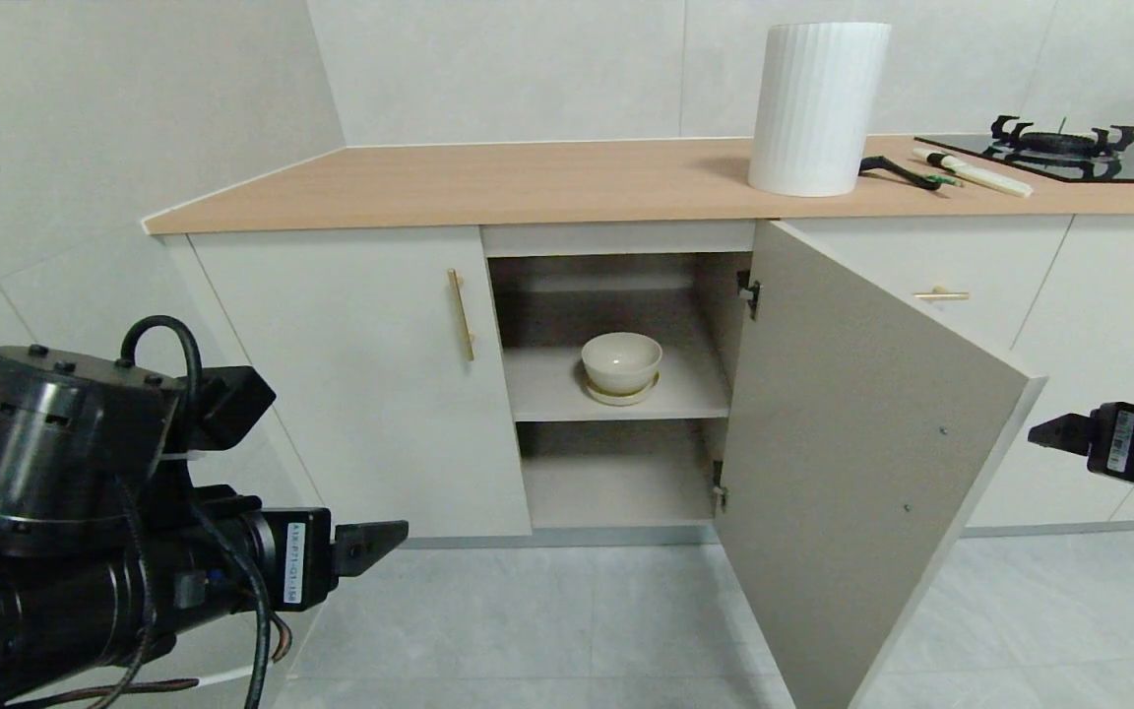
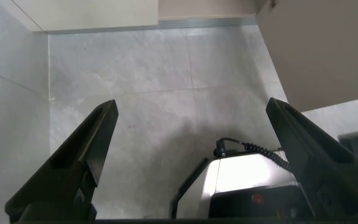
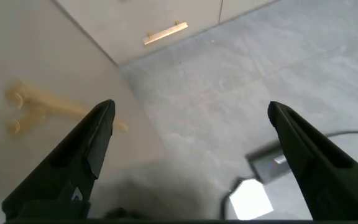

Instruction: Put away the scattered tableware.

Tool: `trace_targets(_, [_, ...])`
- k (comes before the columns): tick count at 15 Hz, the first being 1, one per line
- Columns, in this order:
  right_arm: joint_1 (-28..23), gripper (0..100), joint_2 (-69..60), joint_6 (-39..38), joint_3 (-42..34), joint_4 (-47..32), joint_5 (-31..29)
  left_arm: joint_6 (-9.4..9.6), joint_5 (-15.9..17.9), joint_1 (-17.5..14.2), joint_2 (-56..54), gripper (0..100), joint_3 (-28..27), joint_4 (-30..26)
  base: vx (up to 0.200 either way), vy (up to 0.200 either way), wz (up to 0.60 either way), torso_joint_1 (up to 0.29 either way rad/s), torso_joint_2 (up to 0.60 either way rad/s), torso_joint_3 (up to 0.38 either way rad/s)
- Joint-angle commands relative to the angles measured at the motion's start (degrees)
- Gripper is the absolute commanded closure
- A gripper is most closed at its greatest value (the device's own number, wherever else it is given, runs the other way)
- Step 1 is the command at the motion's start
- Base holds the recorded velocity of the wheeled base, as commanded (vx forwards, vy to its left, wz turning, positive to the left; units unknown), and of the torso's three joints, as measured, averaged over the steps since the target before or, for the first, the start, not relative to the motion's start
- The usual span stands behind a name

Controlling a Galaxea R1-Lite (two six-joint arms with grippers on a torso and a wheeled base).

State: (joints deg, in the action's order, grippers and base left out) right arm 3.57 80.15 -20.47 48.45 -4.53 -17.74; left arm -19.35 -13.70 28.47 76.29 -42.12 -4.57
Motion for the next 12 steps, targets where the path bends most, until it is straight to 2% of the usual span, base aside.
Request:
trace_targets(1, [0.03, 0, 2.82, -1.15, -0.02, 1.02, -0.02, 0.01, -0.01, 0.01, 0.0, 0, 0.02, 0.0, 0.0, 0.0, 0.0, 0.0, 0.0, 0.0])
trace_targets(4, [0.56, 0, 4.75, -3.17, -0.02, 2.43, 0.07, 0.01, -0.01, 0.01, 0.0, 0, 0.02, 0.0, 0.0, 0.0, 0.0, 0.0, 0.0, 0.0])
trace_targets(10, [4.87, 0, 7.21, -8.36, -0.28, 4.27, -0.02, 0.01, -0.01, 0.01, 0.09, 0, -0.07, 0.0, 0.0, 0.0, 0.0, 0.0, 0.0, 0.0])
trace_targets(12, [7.94, 0, 7.3, -11.26, -0.19, 4.27, 0.07, 0.01, -0.01, 0.01, 0.09, 0, -0.07, 0.0, 0.0, 0.0, 0.0, 0.0, 0.0, 0.0])
